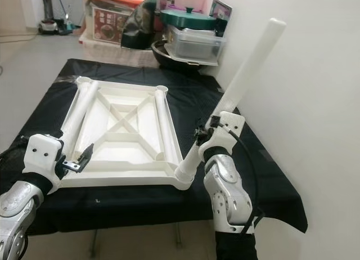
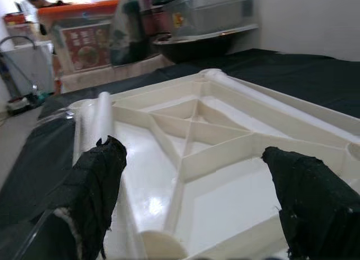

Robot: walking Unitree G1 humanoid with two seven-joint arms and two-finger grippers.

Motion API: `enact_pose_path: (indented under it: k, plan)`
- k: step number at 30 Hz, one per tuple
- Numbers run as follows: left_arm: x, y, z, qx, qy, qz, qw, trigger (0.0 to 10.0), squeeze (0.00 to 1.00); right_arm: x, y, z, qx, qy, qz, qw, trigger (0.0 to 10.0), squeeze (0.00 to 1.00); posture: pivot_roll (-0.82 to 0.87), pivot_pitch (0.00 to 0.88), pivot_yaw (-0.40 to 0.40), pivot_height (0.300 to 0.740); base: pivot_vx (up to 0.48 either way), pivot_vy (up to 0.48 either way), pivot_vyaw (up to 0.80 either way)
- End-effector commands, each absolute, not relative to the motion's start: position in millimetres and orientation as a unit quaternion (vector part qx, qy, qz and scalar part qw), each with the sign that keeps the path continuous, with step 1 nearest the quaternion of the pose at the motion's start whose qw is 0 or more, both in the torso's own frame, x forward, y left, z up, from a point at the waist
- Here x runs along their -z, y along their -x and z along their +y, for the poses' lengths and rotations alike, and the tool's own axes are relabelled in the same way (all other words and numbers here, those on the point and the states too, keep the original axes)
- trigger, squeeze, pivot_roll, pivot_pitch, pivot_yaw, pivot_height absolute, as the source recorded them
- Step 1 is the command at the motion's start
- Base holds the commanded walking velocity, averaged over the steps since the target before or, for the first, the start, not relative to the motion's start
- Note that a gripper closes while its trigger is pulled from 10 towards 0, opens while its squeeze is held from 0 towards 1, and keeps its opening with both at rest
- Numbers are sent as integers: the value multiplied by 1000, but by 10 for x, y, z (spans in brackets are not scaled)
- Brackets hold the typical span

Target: Building children table

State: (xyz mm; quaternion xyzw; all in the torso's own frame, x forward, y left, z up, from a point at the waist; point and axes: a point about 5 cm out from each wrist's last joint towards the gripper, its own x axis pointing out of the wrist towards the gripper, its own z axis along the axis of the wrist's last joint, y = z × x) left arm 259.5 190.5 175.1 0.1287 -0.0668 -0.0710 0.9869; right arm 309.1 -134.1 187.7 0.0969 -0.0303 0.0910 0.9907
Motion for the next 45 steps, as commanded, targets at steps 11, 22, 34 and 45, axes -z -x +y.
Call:
enact_pose_path:
  k: [11,22,34,45]
  plan:
    - [-1725,-2642,1899,75,-135,-62,986,10000,0,-1793,-3080,-1289,-387,-79,-12,919,0,0,99,0,-165,740,0,0,0]
    - [-1704,-2611,1924,66,-135,-59,987,10000,0,-1861,-3377,-1512,-530,-84,29,844,0,0,149,0,-204,740,0,0,0]
    - [-1693,-2564,1969,62,-140,-54,987,10000,0,-1704,-3218,-1360,-588,-70,16,806,0,0,165,0,-195,740,0,0,0]
    - [-1700,-2599,1963,68,-140,-54,986,10000,0,-1528,-3129,-1436,-537,-100,0,837,0,0,147,0,-178,740,0,0,0]
